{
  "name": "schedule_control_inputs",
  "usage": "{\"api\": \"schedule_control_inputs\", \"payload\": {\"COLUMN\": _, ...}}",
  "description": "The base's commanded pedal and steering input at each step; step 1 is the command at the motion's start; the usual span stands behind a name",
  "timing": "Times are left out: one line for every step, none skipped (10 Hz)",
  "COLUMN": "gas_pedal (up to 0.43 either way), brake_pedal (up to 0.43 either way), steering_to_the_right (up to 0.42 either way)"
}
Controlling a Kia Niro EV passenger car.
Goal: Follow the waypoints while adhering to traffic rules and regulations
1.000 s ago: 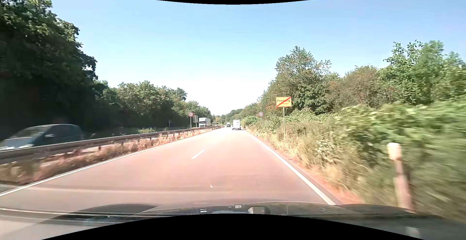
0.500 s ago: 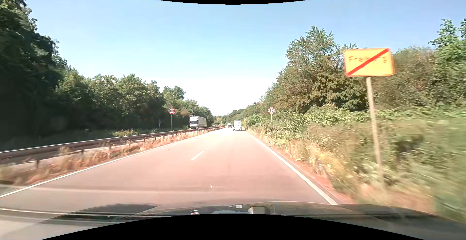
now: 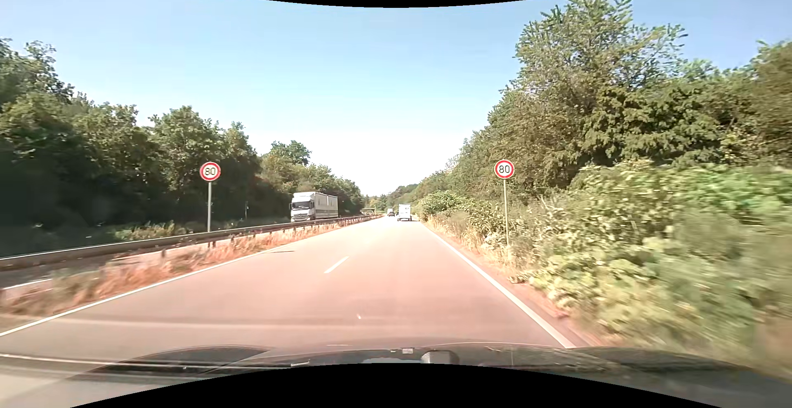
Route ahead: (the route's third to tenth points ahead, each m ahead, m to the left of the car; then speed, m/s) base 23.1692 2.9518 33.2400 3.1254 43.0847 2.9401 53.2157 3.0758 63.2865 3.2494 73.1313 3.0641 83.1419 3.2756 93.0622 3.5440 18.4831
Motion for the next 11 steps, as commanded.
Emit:
{"api": "schedule_control_inputs", "payload": {"gas_pedal": 0.209, "brake_pedal": 0.0, "steering_to_the_right": -0.005}}
{"api": "schedule_control_inputs", "payload": {"gas_pedal": 0.22, "brake_pedal": 0.0, "steering_to_the_right": -0.005}}
{"api": "schedule_control_inputs", "payload": {"gas_pedal": 0.22, "brake_pedal": 0.0, "steering_to_the_right": -0.005}}
{"api": "schedule_control_inputs", "payload": {"gas_pedal": 0.22, "brake_pedal": 0.0, "steering_to_the_right": -0.005}}
{"api": "schedule_control_inputs", "payload": {"gas_pedal": 0.228, "brake_pedal": 0.0, "steering_to_the_right": -0.004}}
{"api": "schedule_control_inputs", "payload": {"gas_pedal": 0.228, "brake_pedal": 0.0, "steering_to_the_right": -0.003}}
{"api": "schedule_control_inputs", "payload": {"gas_pedal": 0.228, "brake_pedal": 0.0, "steering_to_the_right": -0.003}}
{"api": "schedule_control_inputs", "payload": {"gas_pedal": 0.228, "brake_pedal": 0.0, "steering_to_the_right": -0.003}}
{"api": "schedule_control_inputs", "payload": {"gas_pedal": 0.228, "brake_pedal": 0.0, "steering_to_the_right": -0.003}}
{"api": "schedule_control_inputs", "payload": {"gas_pedal": 0.228, "brake_pedal": 0.0, "steering_to_the_right": -0.003}}
{"api": "schedule_control_inputs", "payload": {"gas_pedal": 0.228, "brake_pedal": 0.0, "steering_to_the_right": -0.003}}
